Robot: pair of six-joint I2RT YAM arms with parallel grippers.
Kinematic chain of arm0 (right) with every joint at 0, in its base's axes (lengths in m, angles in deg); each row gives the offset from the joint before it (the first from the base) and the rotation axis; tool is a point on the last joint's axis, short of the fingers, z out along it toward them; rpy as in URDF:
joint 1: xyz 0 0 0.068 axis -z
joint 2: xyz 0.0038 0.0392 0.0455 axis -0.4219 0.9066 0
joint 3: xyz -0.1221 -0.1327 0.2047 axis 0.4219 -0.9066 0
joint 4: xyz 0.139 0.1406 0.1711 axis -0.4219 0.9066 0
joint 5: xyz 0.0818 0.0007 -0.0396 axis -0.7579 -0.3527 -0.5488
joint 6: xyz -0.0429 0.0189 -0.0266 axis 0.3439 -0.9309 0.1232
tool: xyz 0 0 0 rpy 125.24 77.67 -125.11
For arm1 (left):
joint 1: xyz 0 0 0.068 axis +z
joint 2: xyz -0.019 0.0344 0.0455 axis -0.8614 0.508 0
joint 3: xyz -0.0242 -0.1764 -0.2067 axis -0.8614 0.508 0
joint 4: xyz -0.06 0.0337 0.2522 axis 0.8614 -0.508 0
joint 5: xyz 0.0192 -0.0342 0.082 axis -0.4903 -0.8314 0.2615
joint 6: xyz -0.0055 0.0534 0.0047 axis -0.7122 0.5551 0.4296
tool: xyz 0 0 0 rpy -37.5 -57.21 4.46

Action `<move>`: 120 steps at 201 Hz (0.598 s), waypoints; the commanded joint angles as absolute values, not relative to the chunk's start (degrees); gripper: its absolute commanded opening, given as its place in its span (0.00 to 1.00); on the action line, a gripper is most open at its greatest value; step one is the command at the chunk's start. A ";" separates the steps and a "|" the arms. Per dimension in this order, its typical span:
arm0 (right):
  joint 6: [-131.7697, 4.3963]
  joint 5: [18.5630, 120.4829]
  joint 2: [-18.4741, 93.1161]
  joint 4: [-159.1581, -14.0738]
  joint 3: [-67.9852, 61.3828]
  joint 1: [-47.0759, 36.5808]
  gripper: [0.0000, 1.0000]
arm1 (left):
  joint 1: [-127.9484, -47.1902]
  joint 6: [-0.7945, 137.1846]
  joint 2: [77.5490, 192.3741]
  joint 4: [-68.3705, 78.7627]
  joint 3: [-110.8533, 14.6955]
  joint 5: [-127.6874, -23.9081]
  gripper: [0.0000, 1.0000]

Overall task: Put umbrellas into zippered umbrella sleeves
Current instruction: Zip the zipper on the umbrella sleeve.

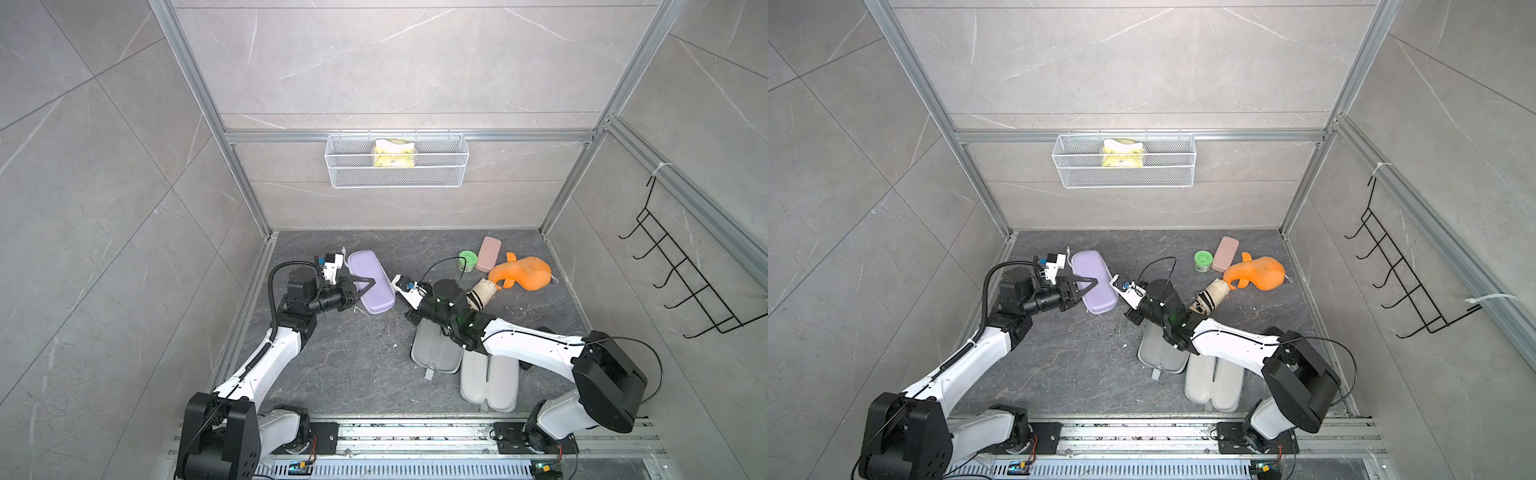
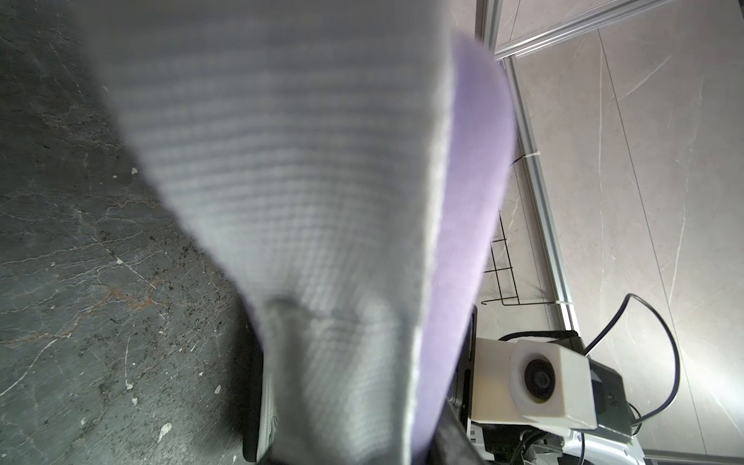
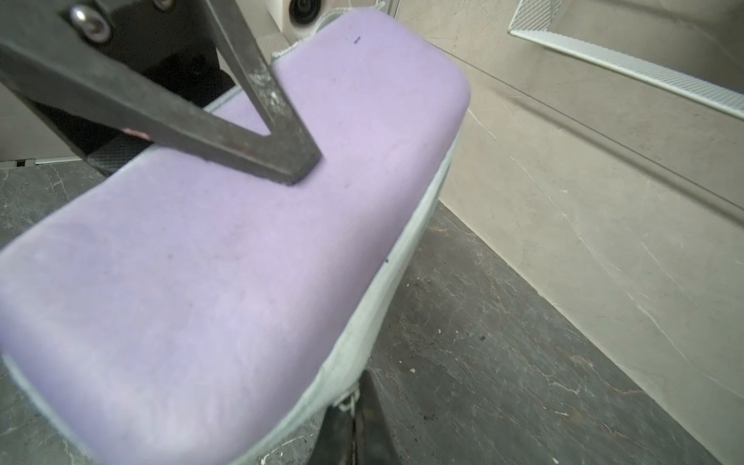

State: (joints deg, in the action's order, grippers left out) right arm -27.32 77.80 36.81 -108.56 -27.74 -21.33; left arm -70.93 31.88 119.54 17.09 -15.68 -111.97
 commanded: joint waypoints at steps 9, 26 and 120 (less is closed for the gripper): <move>-22.66 80.80 37.50 -108.04 -23.11 -18.04 0.00 | -70.49 38.96 120.21 15.34 -15.89 -119.40 0.15; -21.46 79.91 38.71 -107.36 -21.17 -17.46 0.00 | -70.59 40.16 120.69 15.42 -15.21 -119.87 0.14; -18.89 77.65 48.24 -103.15 -5.14 -15.05 0.00 | -74.39 43.05 123.37 16.29 -13.34 -119.96 0.13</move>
